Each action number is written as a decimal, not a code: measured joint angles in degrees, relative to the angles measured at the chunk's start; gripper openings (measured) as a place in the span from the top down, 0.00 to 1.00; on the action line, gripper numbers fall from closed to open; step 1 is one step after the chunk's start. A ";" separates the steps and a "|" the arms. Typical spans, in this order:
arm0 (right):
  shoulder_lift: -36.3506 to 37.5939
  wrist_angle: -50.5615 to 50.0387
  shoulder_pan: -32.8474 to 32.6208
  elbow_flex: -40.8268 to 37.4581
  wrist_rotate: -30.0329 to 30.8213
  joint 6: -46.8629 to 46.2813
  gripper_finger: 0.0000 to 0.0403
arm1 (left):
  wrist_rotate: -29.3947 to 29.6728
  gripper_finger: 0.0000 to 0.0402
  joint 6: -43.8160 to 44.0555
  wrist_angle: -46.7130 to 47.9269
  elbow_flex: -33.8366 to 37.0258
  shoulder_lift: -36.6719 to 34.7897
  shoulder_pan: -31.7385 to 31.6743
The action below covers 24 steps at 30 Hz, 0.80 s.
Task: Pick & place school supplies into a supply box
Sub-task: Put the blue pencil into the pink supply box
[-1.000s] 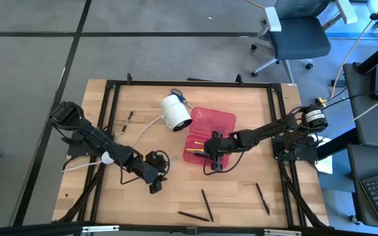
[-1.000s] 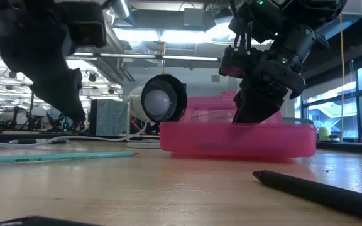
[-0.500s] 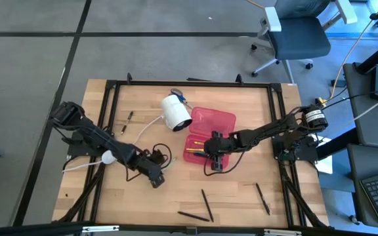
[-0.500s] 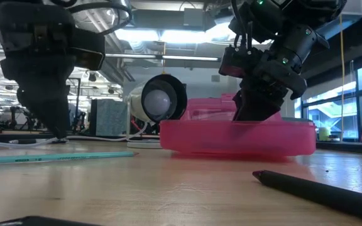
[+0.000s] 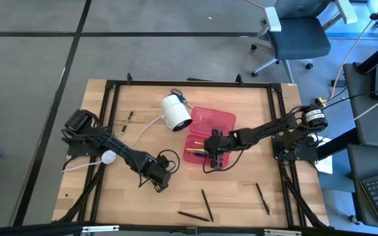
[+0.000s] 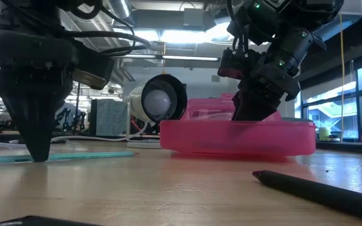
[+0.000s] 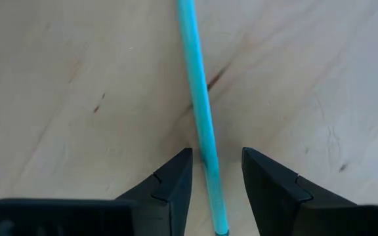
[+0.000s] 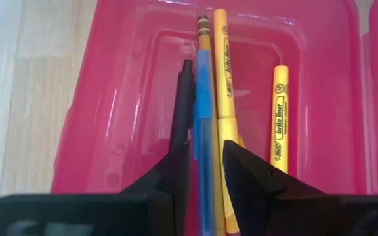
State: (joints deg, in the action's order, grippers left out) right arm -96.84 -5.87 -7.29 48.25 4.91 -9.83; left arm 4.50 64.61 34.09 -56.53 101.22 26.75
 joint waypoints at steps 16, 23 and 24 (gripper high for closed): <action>0.07 0.17 0.00 0.00 1.56 1.47 0.76 | -0.43 0.93 1.24 3.43 0.11 1.14 -0.04; 0.40 0.15 0.00 -0.02 1.57 1.38 0.76 | -0.66 0.97 -4.38 3.36 0.26 0.84 -0.05; 0.70 0.16 0.00 -0.02 1.57 1.38 0.76 | -0.67 0.97 -4.72 3.37 0.26 0.72 -0.04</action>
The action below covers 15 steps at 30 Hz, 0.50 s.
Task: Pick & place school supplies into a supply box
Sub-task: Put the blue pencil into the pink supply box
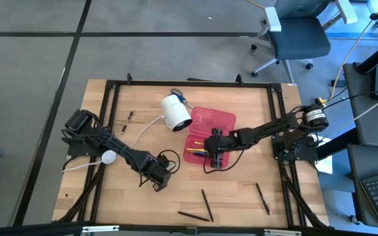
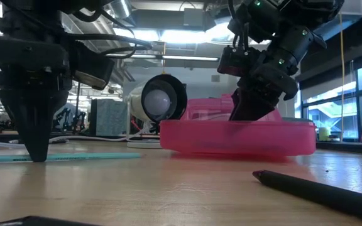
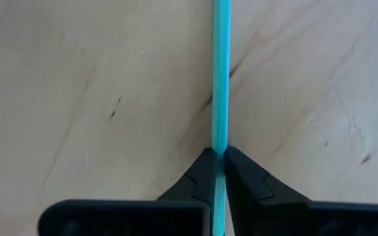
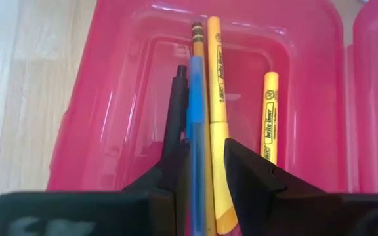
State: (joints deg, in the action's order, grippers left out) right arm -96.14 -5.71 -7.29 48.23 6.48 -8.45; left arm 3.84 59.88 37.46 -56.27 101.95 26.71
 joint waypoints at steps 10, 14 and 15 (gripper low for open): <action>5.66 0.48 -1.93 -0.01 0.07 -0.02 0.76 | -0.31 0.98 -2.54 0.84 0.38 -2.68 0.14; 7.28 -0.04 -2.98 -0.02 0.07 -0.35 0.76 | 0.33 0.98 -3.67 0.61 0.31 -4.75 0.17; 7.57 -0.04 -3.29 -0.02 0.05 -0.51 0.76 | 0.47 0.98 -3.92 0.75 0.33 -5.23 0.16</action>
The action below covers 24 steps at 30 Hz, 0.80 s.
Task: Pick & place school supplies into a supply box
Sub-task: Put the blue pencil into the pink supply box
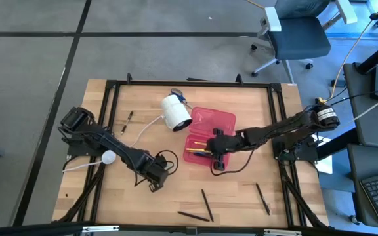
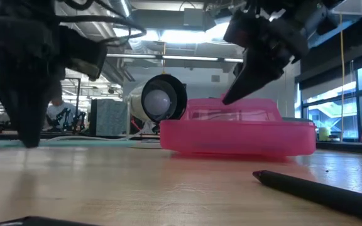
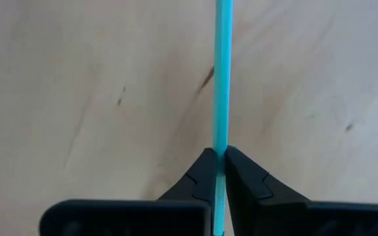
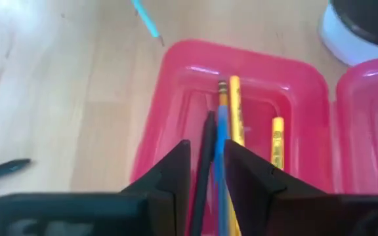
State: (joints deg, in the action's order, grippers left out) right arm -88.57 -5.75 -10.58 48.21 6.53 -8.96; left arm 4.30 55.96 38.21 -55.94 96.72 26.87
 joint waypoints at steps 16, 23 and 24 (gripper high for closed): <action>9.74 -15.79 -9.66 0.02 6.71 -17.25 0.76 | 5.56 0.97 -15.57 -3.92 -2.85 -10.67 -2.75; 12.09 -26.13 -14.66 0.02 8.02 -31.24 0.76 | 5.11 0.98 -33.58 -8.06 -8.14 -9.49 -8.99; 12.25 -27.80 -15.47 0.02 8.03 -33.78 0.76 | 4.82 0.98 -35.47 -8.26 -8.82 -9.15 -10.14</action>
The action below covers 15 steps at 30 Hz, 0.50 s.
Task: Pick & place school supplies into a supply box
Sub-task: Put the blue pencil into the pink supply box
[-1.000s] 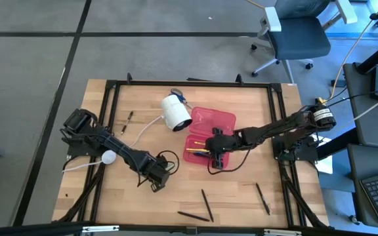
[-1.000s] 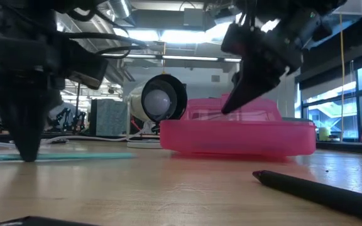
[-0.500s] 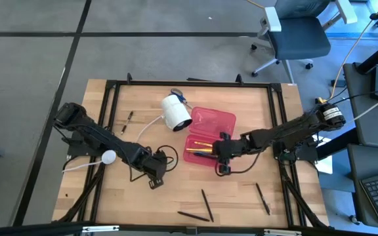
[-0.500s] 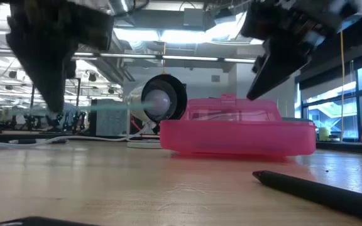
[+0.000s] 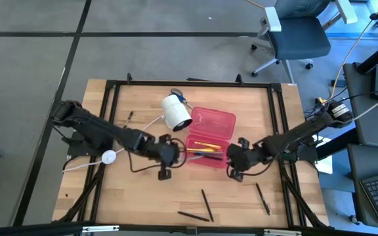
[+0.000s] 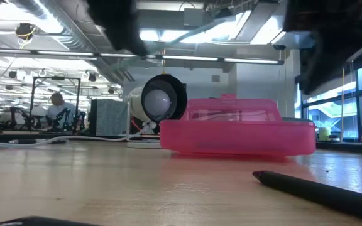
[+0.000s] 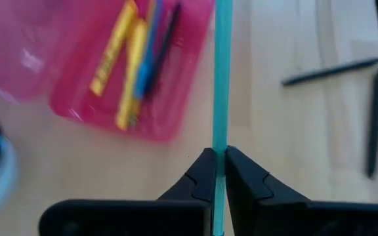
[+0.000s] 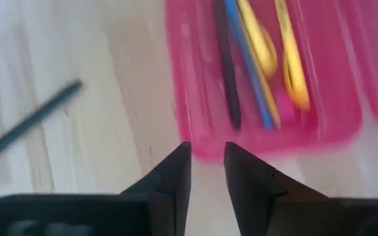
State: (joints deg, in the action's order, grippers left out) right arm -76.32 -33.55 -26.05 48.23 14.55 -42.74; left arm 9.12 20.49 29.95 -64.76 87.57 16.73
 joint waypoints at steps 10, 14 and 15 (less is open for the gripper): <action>0.06 -11.22 -9.90 0.00 -2.45 -24.02 0.76 | -7.01 0.98 -19.13 -9.37 -5.62 8.36 -9.58; 0.05 -11.59 -12.25 0.00 -6.14 -29.26 0.76 | -7.61 0.98 -23.22 -9.15 -8.87 13.59 -11.94; 0.05 -11.59 -12.77 0.00 -6.93 -30.30 0.76 | -7.75 0.98 -24.15 -9.27 -9.71 14.83 -12.46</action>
State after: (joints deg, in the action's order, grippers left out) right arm -76.27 -45.15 -38.83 48.23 7.62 -73.04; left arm 1.37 -3.66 20.68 -74.47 102.40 4.28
